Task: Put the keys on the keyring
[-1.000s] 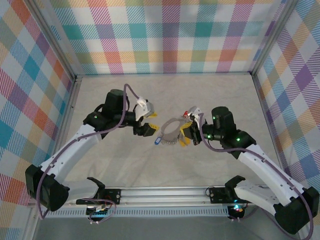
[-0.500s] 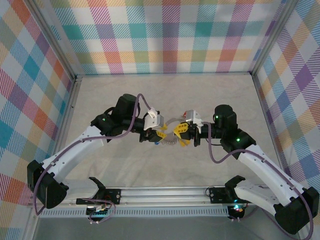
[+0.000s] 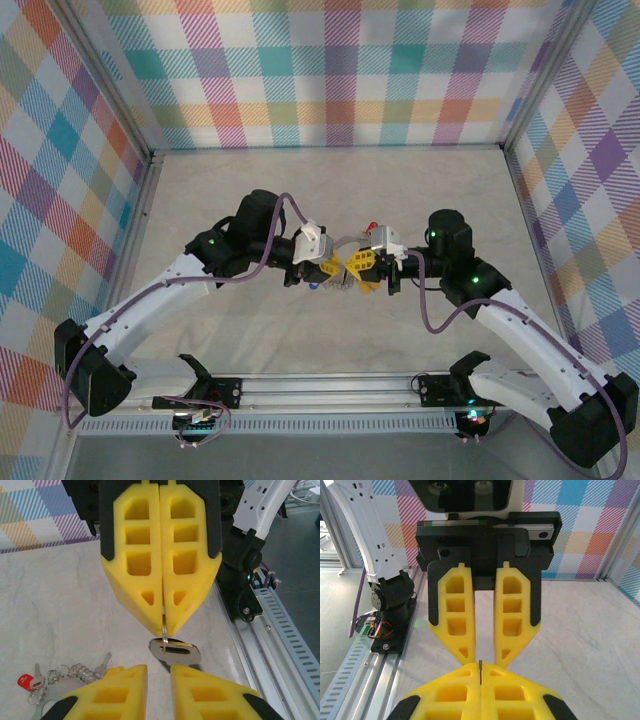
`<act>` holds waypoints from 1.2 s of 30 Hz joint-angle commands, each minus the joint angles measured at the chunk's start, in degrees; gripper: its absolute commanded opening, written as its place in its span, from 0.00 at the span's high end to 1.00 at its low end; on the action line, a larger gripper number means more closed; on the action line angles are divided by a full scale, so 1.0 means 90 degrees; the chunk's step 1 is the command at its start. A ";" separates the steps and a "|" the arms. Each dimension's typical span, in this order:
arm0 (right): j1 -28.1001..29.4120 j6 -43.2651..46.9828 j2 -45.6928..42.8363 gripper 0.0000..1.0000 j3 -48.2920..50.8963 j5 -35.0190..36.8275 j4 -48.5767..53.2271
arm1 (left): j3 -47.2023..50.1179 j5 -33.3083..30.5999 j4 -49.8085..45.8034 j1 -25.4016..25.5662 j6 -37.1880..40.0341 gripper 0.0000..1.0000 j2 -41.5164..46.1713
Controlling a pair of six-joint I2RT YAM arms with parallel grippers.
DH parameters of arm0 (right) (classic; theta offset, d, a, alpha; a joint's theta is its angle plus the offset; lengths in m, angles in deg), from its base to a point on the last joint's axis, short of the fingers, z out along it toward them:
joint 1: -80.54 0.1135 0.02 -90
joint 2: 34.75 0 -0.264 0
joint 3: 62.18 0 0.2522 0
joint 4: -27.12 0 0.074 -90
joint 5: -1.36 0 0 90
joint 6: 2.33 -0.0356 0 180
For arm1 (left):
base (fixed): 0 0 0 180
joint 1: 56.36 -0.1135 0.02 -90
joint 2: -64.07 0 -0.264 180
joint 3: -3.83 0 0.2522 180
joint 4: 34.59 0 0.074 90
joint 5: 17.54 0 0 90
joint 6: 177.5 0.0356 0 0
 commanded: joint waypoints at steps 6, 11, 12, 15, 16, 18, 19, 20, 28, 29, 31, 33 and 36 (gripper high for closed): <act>0.0069 0.0084 -0.0064 1.00 0.0061 -0.0091 -0.0304 | -0.0152 0.0253 0.0381 0.0097 -0.0199 0.81 -0.0037; 0.0079 -0.0027 -0.0060 1.00 0.0136 -0.0011 -0.0538 | -0.0205 0.0240 0.0302 0.0137 -0.0180 0.84 -0.0051; 0.0089 -0.0025 -0.0053 1.00 0.0142 0.0001 -0.0559 | -0.0201 0.0240 0.0313 0.0150 -0.0188 0.84 -0.0042; 0.0122 -0.0047 -0.0044 1.00 0.0196 0.0086 -0.0665 | -0.0221 0.0250 0.0336 0.0153 -0.0223 0.84 -0.0022; 0.0142 -0.0068 -0.0040 1.00 0.0209 0.0123 -0.0697 | -0.0221 0.0272 0.0357 0.0158 -0.0240 0.84 -0.0014; 0.0175 -0.0106 -0.0047 1.00 0.0248 0.0180 -0.0778 | -0.0231 0.0300 0.0392 0.0172 -0.0268 0.87 -0.0029; 0.0185 -0.0117 -0.0041 1.00 0.0271 0.0205 -0.0805 | -0.0240 0.0301 0.0383 0.0172 -0.0268 0.90 -0.0039; 0.0190 -0.0124 -0.0040 1.00 0.0283 0.0211 -0.0809 | -0.0254 0.0286 0.0375 0.0165 -0.0267 0.92 -0.0048; 0.0213 -0.0071 -0.0125 1.00 0.0400 0.0390 -0.0754 | -0.0282 0.0137 0.0402 0.0169 -0.0268 1.00 -0.0040; 0.0215 -0.0059 -0.0142 0.94 0.0401 0.0408 -0.0699 | -0.0260 0.0083 0.0429 0.0167 -0.0276 1.00 -0.0024; 0.0211 -0.0039 -0.0224 0.83 0.0444 0.0517 -0.0619 | -0.0230 0.0037 0.0470 0.0172 -0.0297 1.00 0.0018; 0.0200 0.0021 -0.0335 0.77 0.0515 0.0611 -0.0548 | -0.0221 0.0020 0.0469 0.0171 -0.0305 1.00 0.0052; 0.0187 0.0108 -0.0447 0.72 0.0540 0.0574 -0.0380 | -0.0216 0.0019 0.0417 0.0170 -0.0297 1.00 0.0063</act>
